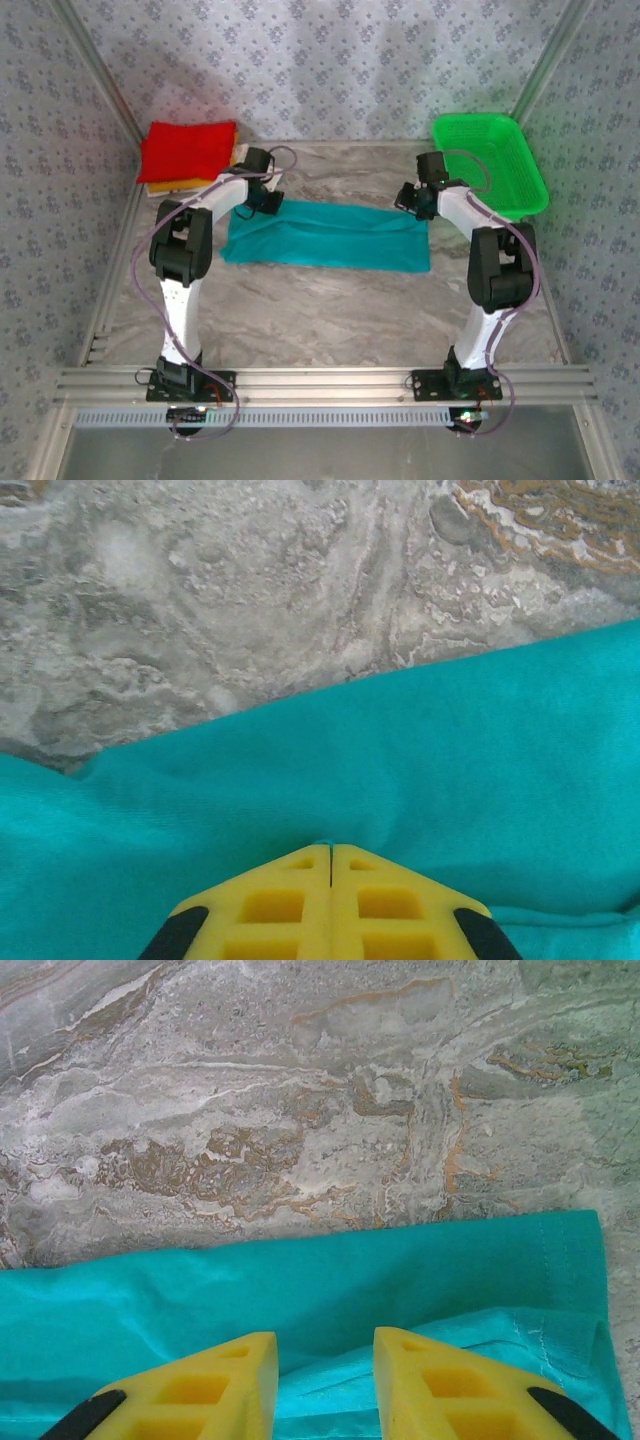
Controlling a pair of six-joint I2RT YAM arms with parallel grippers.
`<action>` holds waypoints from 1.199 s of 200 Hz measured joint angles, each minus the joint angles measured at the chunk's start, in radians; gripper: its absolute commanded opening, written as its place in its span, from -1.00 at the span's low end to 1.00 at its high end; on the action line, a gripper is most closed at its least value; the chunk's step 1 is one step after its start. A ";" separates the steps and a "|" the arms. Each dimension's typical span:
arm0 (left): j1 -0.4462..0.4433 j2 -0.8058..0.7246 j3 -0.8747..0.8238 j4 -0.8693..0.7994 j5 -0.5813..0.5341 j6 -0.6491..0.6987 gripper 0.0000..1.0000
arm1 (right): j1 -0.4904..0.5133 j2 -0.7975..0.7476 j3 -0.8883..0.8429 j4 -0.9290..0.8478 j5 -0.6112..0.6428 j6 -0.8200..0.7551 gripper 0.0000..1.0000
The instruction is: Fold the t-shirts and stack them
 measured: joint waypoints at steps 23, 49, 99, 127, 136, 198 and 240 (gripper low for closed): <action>-0.011 -0.066 -0.035 0.002 -0.040 -0.031 -1.00 | 0.000 -0.008 0.000 0.000 0.000 0.000 -0.33; -0.042 -0.188 -0.105 0.002 -0.089 -0.093 -1.00 | 0.000 -0.014 0.000 0.000 0.000 0.000 -0.33; -0.146 -0.359 -0.288 0.013 -0.183 -0.232 -1.00 | 0.000 -0.019 -0.006 -0.001 0.000 0.000 -0.33; -0.185 -0.397 -0.382 -0.002 -0.244 -0.300 -1.00 | 0.000 -0.023 -0.015 -0.004 0.000 0.000 -0.31; -0.198 -0.415 -0.422 -0.004 -0.264 -0.317 -1.00 | -0.001 -0.030 -0.024 -0.005 0.000 0.000 -0.30; -0.300 -0.573 -0.595 -0.066 -0.358 -0.415 -0.18 | -0.008 -0.058 -0.049 -0.024 -0.001 0.000 -0.27; -0.304 -0.693 -0.557 -0.092 -0.382 -0.415 0.04 | -0.005 -0.075 -0.048 -0.063 0.000 -0.013 -0.28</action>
